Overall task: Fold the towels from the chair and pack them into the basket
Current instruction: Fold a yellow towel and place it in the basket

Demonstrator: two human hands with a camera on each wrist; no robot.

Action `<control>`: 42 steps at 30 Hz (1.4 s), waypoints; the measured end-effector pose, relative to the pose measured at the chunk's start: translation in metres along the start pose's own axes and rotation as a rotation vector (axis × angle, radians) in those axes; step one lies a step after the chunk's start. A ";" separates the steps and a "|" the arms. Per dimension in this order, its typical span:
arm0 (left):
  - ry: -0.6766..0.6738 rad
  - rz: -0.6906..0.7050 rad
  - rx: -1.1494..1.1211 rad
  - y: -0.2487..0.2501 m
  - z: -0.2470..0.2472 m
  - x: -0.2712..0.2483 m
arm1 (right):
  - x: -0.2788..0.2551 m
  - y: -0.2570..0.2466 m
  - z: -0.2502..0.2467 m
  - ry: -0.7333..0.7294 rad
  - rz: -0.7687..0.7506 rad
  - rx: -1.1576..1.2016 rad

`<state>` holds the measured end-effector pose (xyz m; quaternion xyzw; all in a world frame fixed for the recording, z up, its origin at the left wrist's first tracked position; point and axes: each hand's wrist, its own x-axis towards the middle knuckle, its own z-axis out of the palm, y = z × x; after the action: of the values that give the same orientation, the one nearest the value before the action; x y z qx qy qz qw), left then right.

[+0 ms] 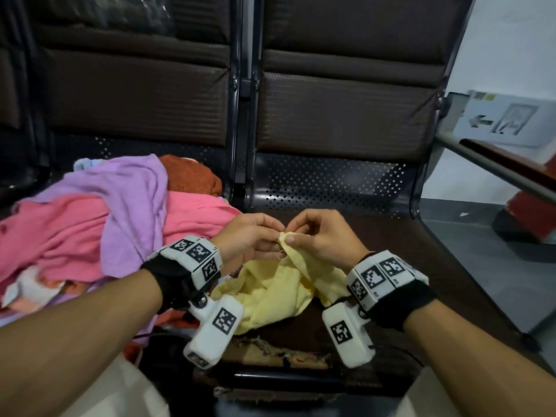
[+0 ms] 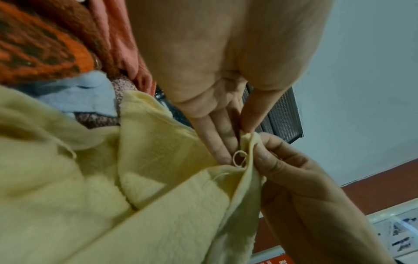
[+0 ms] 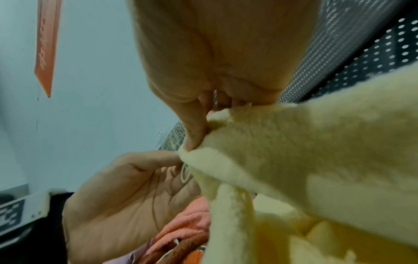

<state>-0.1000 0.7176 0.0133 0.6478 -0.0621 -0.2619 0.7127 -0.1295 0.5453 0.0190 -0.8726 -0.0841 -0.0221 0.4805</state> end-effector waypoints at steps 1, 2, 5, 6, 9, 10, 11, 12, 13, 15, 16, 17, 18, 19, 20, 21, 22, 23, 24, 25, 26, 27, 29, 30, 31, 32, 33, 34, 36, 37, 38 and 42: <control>0.001 0.002 -0.032 0.001 0.002 -0.001 | 0.001 0.001 0.001 0.029 0.027 0.022; -0.002 0.010 -0.059 0.001 0.002 -0.001 | 0.002 0.002 0.002 0.049 0.050 0.049; -0.035 0.058 -0.068 -0.002 0.002 0.000 | 0.004 0.004 0.000 0.071 0.078 0.157; -0.042 0.075 -0.033 -0.004 0.001 0.001 | 0.004 0.004 0.000 0.070 0.078 0.208; -0.047 0.132 0.058 -0.008 0.001 0.000 | 0.003 0.004 -0.002 0.054 0.095 0.339; -0.043 0.148 0.078 -0.009 0.001 0.000 | 0.003 0.003 -0.004 0.038 0.103 0.364; -0.036 0.167 0.097 -0.008 0.001 0.000 | 0.004 0.002 -0.008 0.016 0.105 0.383; -0.023 0.187 0.113 -0.007 0.001 0.000 | 0.004 0.001 -0.013 -0.015 0.103 0.390; -0.004 0.206 0.125 -0.005 0.000 0.000 | 0.005 0.000 -0.018 -0.055 0.096 0.372; 0.064 0.227 0.125 0.001 0.000 0.000 | 0.004 -0.002 -0.028 -0.159 0.075 0.215; 0.113 0.235 0.113 0.003 0.000 -0.001 | 0.004 -0.002 -0.030 -0.212 0.057 0.077; 0.160 0.241 0.094 0.006 0.000 -0.002 | 0.003 -0.001 -0.032 -0.247 0.030 -0.088; 0.192 0.246 0.063 0.009 0.000 -0.003 | 0.003 0.000 -0.034 -0.252 -0.002 -0.259; 0.208 0.253 0.021 0.012 0.000 -0.006 | 0.002 0.000 -0.036 -0.236 -0.033 -0.407; 0.217 0.260 -0.025 0.015 -0.001 -0.008 | 0.001 0.001 -0.039 -0.222 -0.055 -0.511; 0.232 0.273 -0.066 0.017 -0.001 -0.009 | 0.001 0.002 -0.042 -0.220 -0.070 -0.586; 0.251 0.288 -0.099 0.020 -0.002 -0.010 | 0.000 0.004 -0.044 -0.227 -0.073 -0.654; 0.275 0.306 -0.124 0.024 -0.004 -0.010 | 0.000 0.006 -0.047 -0.245 -0.061 -0.736; 0.311 0.320 -0.144 0.028 -0.006 -0.011 | -0.001 0.008 -0.048 -0.274 -0.041 -0.827; 0.354 0.330 -0.149 0.032 -0.009 -0.012 | -0.003 0.011 -0.049 -0.309 -0.011 -0.922; 0.398 0.337 -0.133 0.037 -0.012 -0.013 | -0.005 0.013 -0.051 -0.339 0.017 -1.012; 0.438 0.340 -0.101 0.041 -0.016 -0.013 | -0.006 0.015 -0.052 -0.362 0.054 -1.083; 0.507 0.334 -0.043 0.048 -0.028 -0.014 | -0.010 0.014 -0.058 -0.366 0.151 -1.120; 0.537 0.319 -0.033 0.051 -0.034 -0.016 | -0.012 0.011 -0.062 -0.340 0.189 -1.105; 0.556 0.308 -0.026 0.055 -0.041 -0.018 | -0.015 0.006 -0.067 -0.292 0.206 -1.100; 0.562 0.301 -0.010 0.058 -0.046 -0.020 | -0.017 0.000 -0.071 -0.226 0.200 -1.112; 0.564 0.299 0.029 0.060 -0.051 -0.023 | -0.018 -0.006 -0.075 -0.153 0.182 -1.141; 0.566 0.301 0.086 0.061 -0.054 -0.027 | -0.020 -0.013 -0.078 -0.081 0.161 -1.174; 0.571 0.335 0.189 0.062 -0.059 -0.033 | -0.023 -0.027 -0.083 0.056 0.121 -1.207; 0.565 0.361 0.252 0.060 -0.060 -0.034 | -0.025 -0.032 -0.084 0.127 0.091 -1.205; 0.558 0.386 0.313 0.059 -0.060 -0.035 | -0.028 -0.036 -0.086 0.209 0.046 -1.181; 0.586 0.490 0.373 0.048 -0.051 -0.031 | -0.040 -0.038 -0.094 0.599 -0.171 -0.876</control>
<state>-0.0903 0.7786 0.0595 0.7788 -0.0552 0.1262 0.6120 -0.1712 0.4812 0.0965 -0.9370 0.0029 -0.3420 0.0711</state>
